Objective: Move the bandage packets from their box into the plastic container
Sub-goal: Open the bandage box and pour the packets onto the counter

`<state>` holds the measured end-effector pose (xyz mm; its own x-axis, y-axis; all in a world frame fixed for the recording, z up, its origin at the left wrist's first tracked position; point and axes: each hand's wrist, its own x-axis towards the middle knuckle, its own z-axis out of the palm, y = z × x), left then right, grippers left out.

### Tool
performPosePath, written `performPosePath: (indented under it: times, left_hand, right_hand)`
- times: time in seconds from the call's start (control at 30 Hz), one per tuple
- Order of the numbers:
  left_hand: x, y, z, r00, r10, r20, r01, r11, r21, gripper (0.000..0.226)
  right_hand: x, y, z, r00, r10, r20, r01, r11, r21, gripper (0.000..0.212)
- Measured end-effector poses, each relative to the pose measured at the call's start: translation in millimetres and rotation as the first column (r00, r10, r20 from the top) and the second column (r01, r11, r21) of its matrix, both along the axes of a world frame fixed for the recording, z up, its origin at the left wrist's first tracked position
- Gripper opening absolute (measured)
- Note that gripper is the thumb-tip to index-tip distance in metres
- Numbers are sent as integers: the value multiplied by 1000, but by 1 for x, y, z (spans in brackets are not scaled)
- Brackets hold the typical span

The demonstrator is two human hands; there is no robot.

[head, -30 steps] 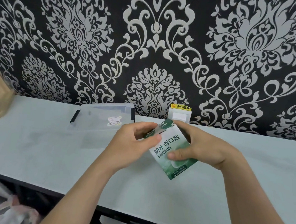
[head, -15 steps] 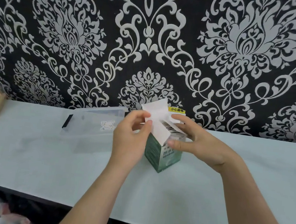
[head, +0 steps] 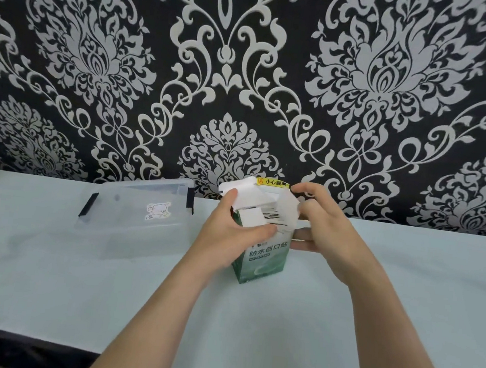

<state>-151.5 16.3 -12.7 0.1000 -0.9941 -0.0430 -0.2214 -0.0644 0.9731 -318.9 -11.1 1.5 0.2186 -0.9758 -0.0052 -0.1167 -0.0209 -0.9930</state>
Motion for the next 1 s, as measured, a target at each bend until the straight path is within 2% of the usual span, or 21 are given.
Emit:
performPosePath:
  times: [0.1,0.17,0.23,0.3,0.37,0.5,0.53,0.6,0.67,0.73,0.8,0.87,0.93,1.0]
  left_hand:
    - [-1,-1,1,997,-34,-66,37,999,32,73]
    - [-3,-1,1,997,-58,-53,61,996,65,90]
    - [-3,-1,0,999,-47,-7,48,995,91,106]
    - [-2,2,2,1000,-18,5,18,995,98,103]
    - [-2,5,2,1000,3,4,-4,996,90,98]
    - [-5,6,3,997,-7,77,0,996,93,115]
    - [-8,7,2,994,-10,113,0,996,91,113]
    - [-9,5,3,987,26,159,-36,997,62,96]
    - [-7,4,5,989,114,92,-113,994,-12,71]
    - [-2,2,5,977,214,-11,-215,974,-68,56]
    - [0,2,2,960,275,-46,-279,953,-122,43]
    - [-2,3,0,959,284,15,-277,943,-185,48]
    - [-2,3,-3,939,300,170,-244,926,-287,50]
    - [-1,2,-1,876,350,333,-210,896,-391,36]
  right_hand:
    - [-2,1,-4,997,-66,-45,64,997,-36,37]
    - [-3,-3,-12,965,-157,-210,123,979,-163,30]
    - [-3,-6,-13,890,-287,-354,183,937,-298,17]
    - [0,-5,-10,872,-309,-379,189,928,-322,11]
    - [5,-2,-8,899,-239,-367,145,953,-266,15]
    - [9,-1,-6,835,-265,-482,136,948,-286,21]
    - [9,-1,-5,822,-280,-495,145,945,-295,21]
    - [9,-1,-4,794,-308,-524,164,939,-303,20]
    - [10,-1,-4,766,-321,-557,175,938,-300,18]
    - [9,0,-1,748,-333,-574,191,937,-293,15]
    - [8,3,3,762,-327,-559,194,939,-284,25]
    - [8,4,5,781,-301,-548,155,942,-298,43]
    - [10,4,4,775,-287,-563,113,939,-324,44]
    - [13,3,2,770,-289,-570,98,935,-341,40]
